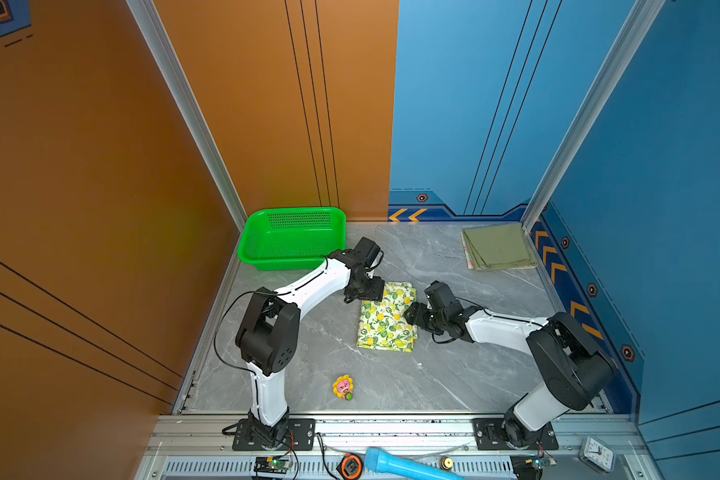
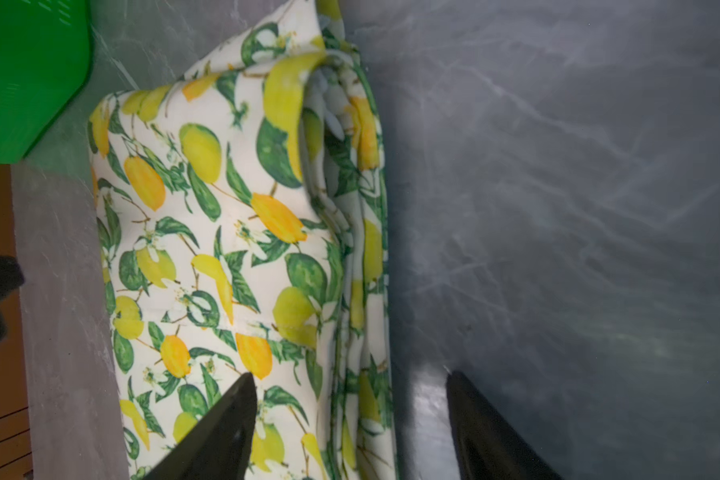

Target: Fold and stack the skirts

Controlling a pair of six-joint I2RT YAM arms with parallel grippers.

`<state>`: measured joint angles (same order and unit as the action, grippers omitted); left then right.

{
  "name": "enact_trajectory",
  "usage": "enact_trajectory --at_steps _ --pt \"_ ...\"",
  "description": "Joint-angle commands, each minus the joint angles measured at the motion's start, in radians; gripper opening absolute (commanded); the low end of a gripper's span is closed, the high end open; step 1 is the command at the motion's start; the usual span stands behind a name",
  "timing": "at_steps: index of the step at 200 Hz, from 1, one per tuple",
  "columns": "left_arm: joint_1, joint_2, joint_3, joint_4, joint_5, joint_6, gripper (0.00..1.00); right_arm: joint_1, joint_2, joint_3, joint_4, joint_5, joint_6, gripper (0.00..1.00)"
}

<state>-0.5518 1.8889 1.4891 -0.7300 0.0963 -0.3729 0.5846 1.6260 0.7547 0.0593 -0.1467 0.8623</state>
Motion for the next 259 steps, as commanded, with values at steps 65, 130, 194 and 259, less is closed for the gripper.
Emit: enact_trajectory --at_steps 65,130,194,259 --pt "-0.030 0.129 0.005 -0.012 -0.192 0.040 0.67 0.009 0.061 -0.012 -0.035 0.015 0.048 0.63" --pt "-0.046 0.212 0.033 -0.038 -0.231 0.034 0.66 0.009 0.099 -0.011 -0.063 0.017 0.040 0.63" --pt "-0.042 0.219 0.021 -0.043 -0.226 0.026 0.66 0.015 0.216 -0.012 0.030 -0.097 0.092 0.58" --pt "-0.039 0.230 0.014 -0.043 -0.208 0.019 0.66 0.019 0.299 -0.043 0.281 -0.215 0.207 0.40"
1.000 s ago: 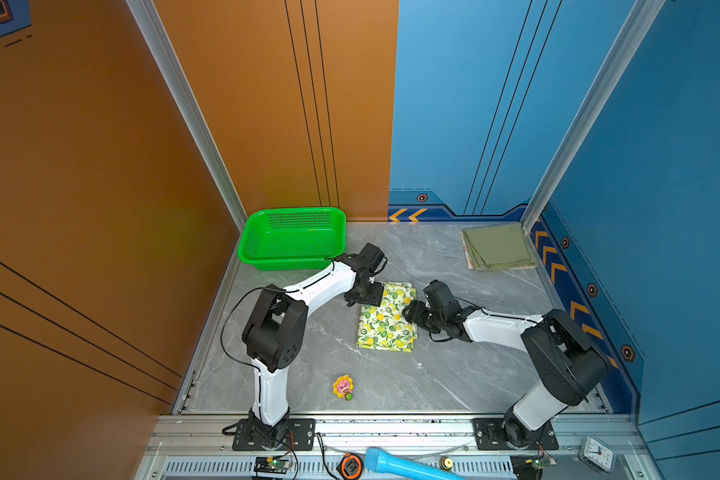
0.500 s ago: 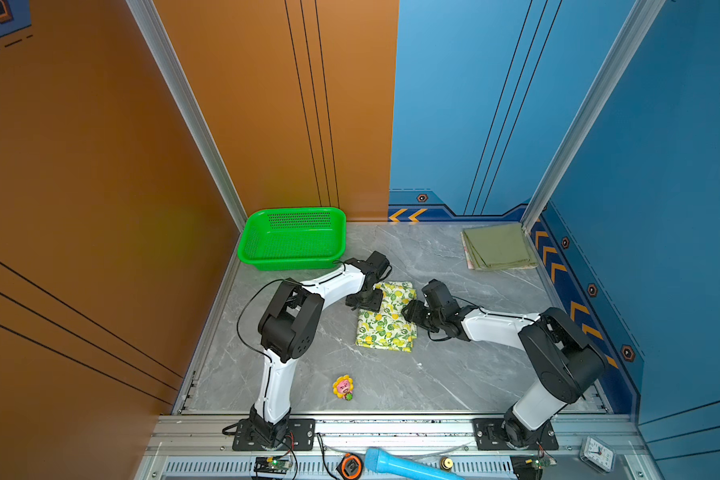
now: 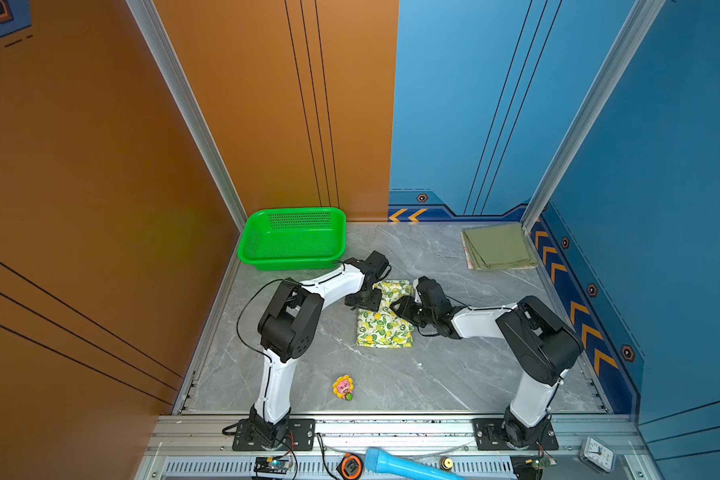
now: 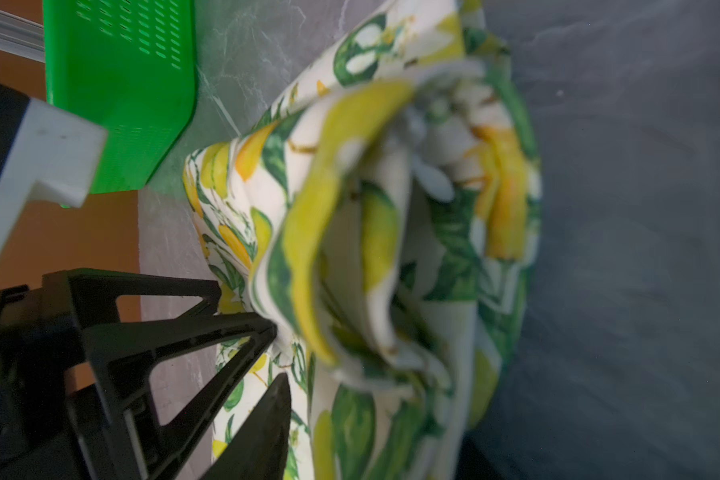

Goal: Fold and stack the skirts
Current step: 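Grasp the folded skirt with the right gripper and carry it toward the far corner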

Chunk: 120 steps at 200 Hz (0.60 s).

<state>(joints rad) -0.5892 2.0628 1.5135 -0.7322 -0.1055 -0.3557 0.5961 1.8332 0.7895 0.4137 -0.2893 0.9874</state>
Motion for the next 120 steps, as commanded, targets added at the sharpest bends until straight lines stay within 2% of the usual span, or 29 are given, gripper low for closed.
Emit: enact_trajectory --at_steps 1,17,47,86,115,120 --pt "-0.002 0.056 -0.010 -0.041 -0.005 0.002 0.66 0.008 0.092 -0.079 -0.070 -0.072 0.084 0.39" --pt "-0.001 0.056 -0.010 -0.041 -0.001 0.002 0.66 -0.002 0.074 -0.078 -0.022 -0.079 0.107 0.28" --pt "0.003 0.046 0.002 -0.044 0.012 0.001 0.66 -0.021 0.020 -0.054 0.008 -0.088 0.124 0.00" --pt "0.013 -0.098 0.047 -0.052 0.068 0.006 0.70 -0.060 -0.102 -0.015 -0.013 -0.070 0.173 0.00" --pt "0.031 -0.263 0.059 -0.052 0.096 0.014 0.85 -0.084 -0.253 0.043 -0.172 0.003 0.183 0.00" --pt "0.034 -0.288 0.060 -0.052 0.104 0.017 0.92 -0.092 -0.273 0.056 -0.208 0.017 0.183 0.00"
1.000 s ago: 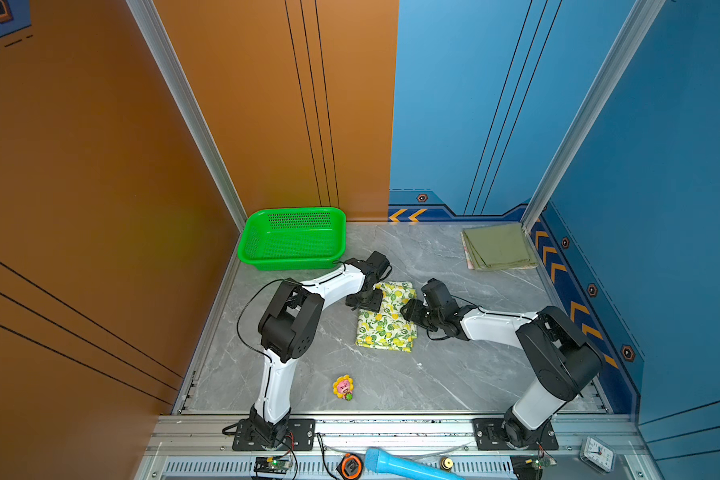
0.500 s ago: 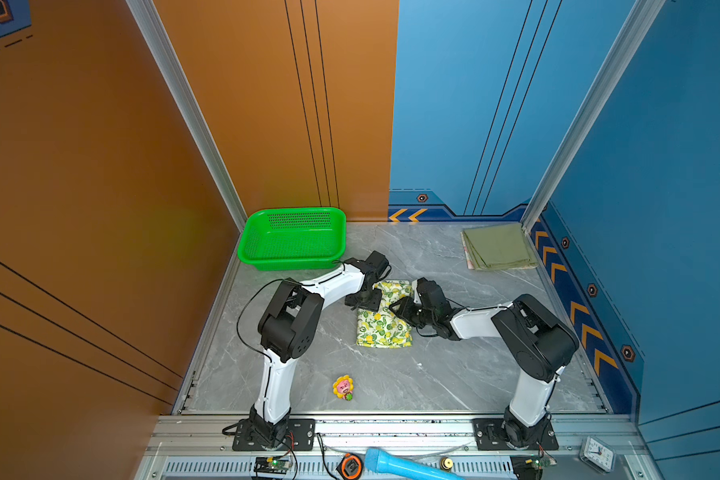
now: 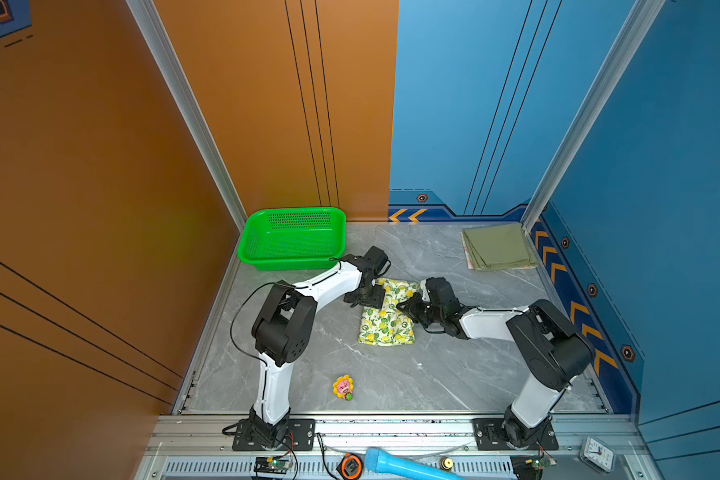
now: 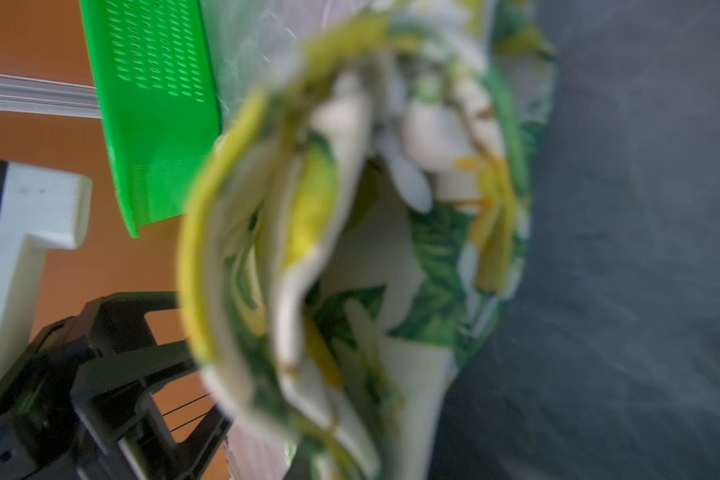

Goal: Fold and stack the skirts
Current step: 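Grasp the folded skirt with the right gripper and carry it toward the far corner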

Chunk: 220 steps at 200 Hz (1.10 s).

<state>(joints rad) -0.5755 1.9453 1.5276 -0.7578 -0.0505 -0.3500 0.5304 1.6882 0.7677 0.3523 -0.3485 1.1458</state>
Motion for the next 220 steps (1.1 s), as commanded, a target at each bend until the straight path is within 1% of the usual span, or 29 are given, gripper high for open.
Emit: enact_trajectory --at_steps 1,15,21,35,50,74,91,108,122,136,166,189,220 --pt "0.021 -0.177 0.046 -0.026 0.050 0.012 0.92 -0.029 -0.133 0.080 -0.154 0.078 0.025 0.00" --pt "0.029 -0.238 0.045 -0.026 0.059 0.027 1.00 -0.058 -0.199 0.121 -0.255 0.119 0.024 0.00" --pt "0.032 -0.264 0.042 -0.026 0.068 0.031 0.98 -0.074 -0.223 0.140 -0.299 0.138 0.022 0.00" --pt "0.036 -0.316 0.026 -0.025 0.098 0.045 0.98 -0.116 -0.272 0.193 -0.391 0.187 0.007 0.00" --pt "0.036 -0.379 -0.021 0.007 0.127 0.061 0.98 -0.172 -0.302 0.256 -0.464 0.236 -0.010 0.00" --pt "0.033 -0.458 -0.118 0.074 0.207 0.103 0.98 -0.295 -0.295 0.362 -0.534 0.267 -0.021 0.00" --pt "0.027 -0.488 -0.165 0.104 0.258 0.144 0.98 -0.373 -0.270 0.446 -0.564 0.313 -0.035 0.00" --pt "0.020 -0.503 -0.190 0.135 0.285 0.176 0.98 -0.447 -0.213 0.542 -0.580 0.345 -0.040 0.00" --pt "0.023 -0.509 -0.209 0.164 0.324 0.188 0.98 -0.492 -0.154 0.621 -0.592 0.382 -0.035 0.00" --pt "0.020 -0.515 -0.229 0.195 0.355 0.195 0.98 -0.530 -0.077 0.692 -0.592 0.392 -0.018 0.00" --pt "0.022 -0.527 -0.271 0.268 0.404 0.194 0.98 -0.588 0.104 0.852 -0.583 0.428 -0.010 0.00" --pt "0.033 -0.516 -0.271 0.282 0.414 0.189 0.98 -0.627 0.251 0.991 -0.579 0.431 0.002 0.00" --pt "0.062 -0.491 -0.279 0.303 0.437 0.175 0.98 -0.659 0.409 1.147 -0.578 0.462 0.018 0.00"
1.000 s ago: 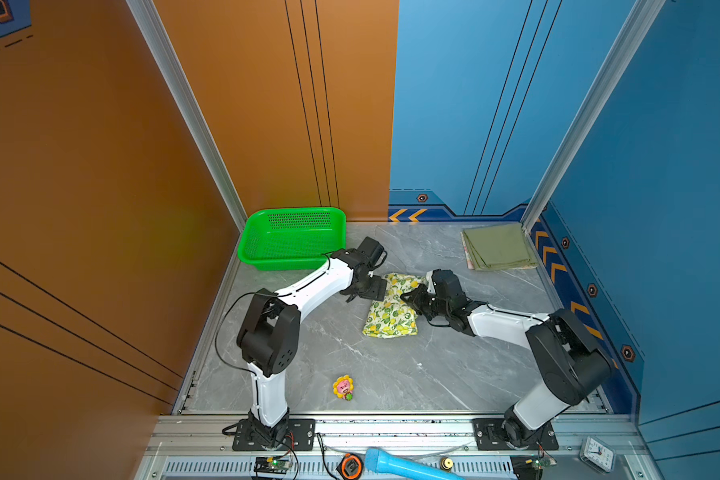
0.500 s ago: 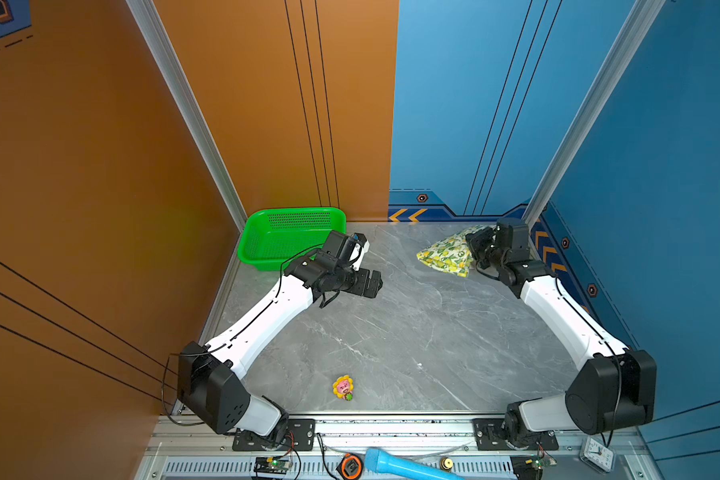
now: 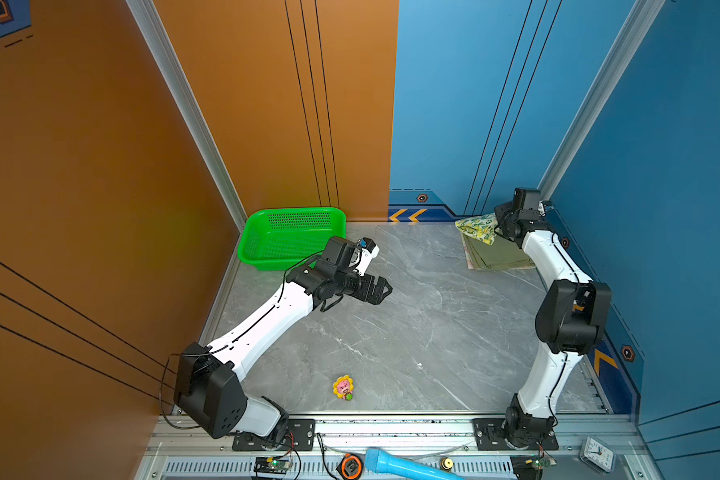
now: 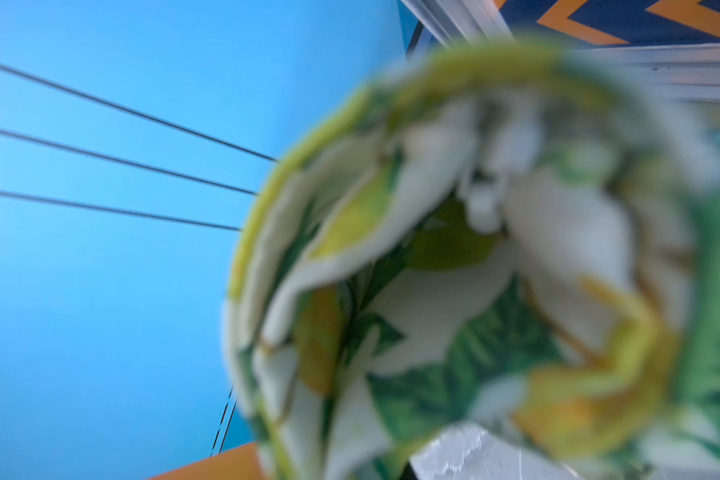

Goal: Fold and stack the skirts
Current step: 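Grasp the folded skirt with the right gripper and carry it toward the far corner, then lower the lemon-print skirt onto the olive skirt stack with the right gripper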

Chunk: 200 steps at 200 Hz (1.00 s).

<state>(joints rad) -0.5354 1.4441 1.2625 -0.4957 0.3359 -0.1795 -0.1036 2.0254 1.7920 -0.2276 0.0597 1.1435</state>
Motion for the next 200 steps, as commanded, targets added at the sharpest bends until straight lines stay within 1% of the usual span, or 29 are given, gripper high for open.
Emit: enact_trajectory --at_steps 1,31,59,89,112,125,133,141,150,159,163,171,179,184,200 --pt "0.023 0.011 -0.014 0.041 0.052 0.005 0.98 -0.025 0.078 0.127 0.002 0.053 0.021 0.00" --pt "0.048 0.049 -0.001 0.042 0.060 -0.008 0.98 -0.038 0.172 0.206 0.002 0.083 0.025 0.00" --pt "0.073 0.077 0.015 0.042 0.082 -0.030 0.98 -0.033 0.225 0.196 0.001 0.095 0.062 0.00" --pt "0.080 0.079 0.018 0.043 0.073 -0.038 0.98 -0.033 0.226 0.090 0.002 0.090 0.139 0.00" --pt "0.084 0.078 0.017 0.043 0.072 -0.046 0.98 -0.033 0.193 0.011 -0.022 0.113 0.165 0.00" --pt "0.086 0.075 0.016 0.042 0.067 -0.047 0.98 -0.037 0.178 -0.063 -0.025 0.099 0.183 0.01" --pt "0.087 0.072 0.014 0.042 0.066 -0.051 0.98 -0.042 0.172 -0.085 -0.026 0.082 0.184 0.07" --pt "0.088 0.067 0.013 0.043 0.061 -0.051 0.98 -0.046 0.167 -0.093 -0.033 0.061 0.165 0.19" --pt "0.087 0.065 0.011 0.042 0.053 -0.055 0.98 -0.048 0.159 -0.090 -0.066 0.052 0.139 0.40" --pt "0.088 0.067 0.013 0.042 0.042 -0.059 0.98 -0.048 0.141 -0.086 -0.099 0.057 0.107 0.64" --pt "0.088 0.068 0.012 0.041 0.036 -0.061 0.98 -0.048 0.132 -0.083 -0.116 0.061 0.092 0.72" --pt "0.088 0.072 0.014 0.035 0.024 -0.064 0.98 -0.048 0.114 -0.074 -0.148 0.072 0.065 0.85" --pt "0.088 0.072 0.018 0.029 0.011 -0.065 0.98 -0.048 0.097 -0.070 -0.176 0.083 0.041 0.95" --pt "0.088 0.070 0.016 0.029 -0.002 -0.067 0.98 -0.050 0.086 -0.069 -0.193 0.088 0.031 1.00" --pt "0.087 0.062 0.014 0.021 -0.038 -0.062 0.98 -0.057 0.057 -0.075 -0.234 0.085 0.010 1.00"
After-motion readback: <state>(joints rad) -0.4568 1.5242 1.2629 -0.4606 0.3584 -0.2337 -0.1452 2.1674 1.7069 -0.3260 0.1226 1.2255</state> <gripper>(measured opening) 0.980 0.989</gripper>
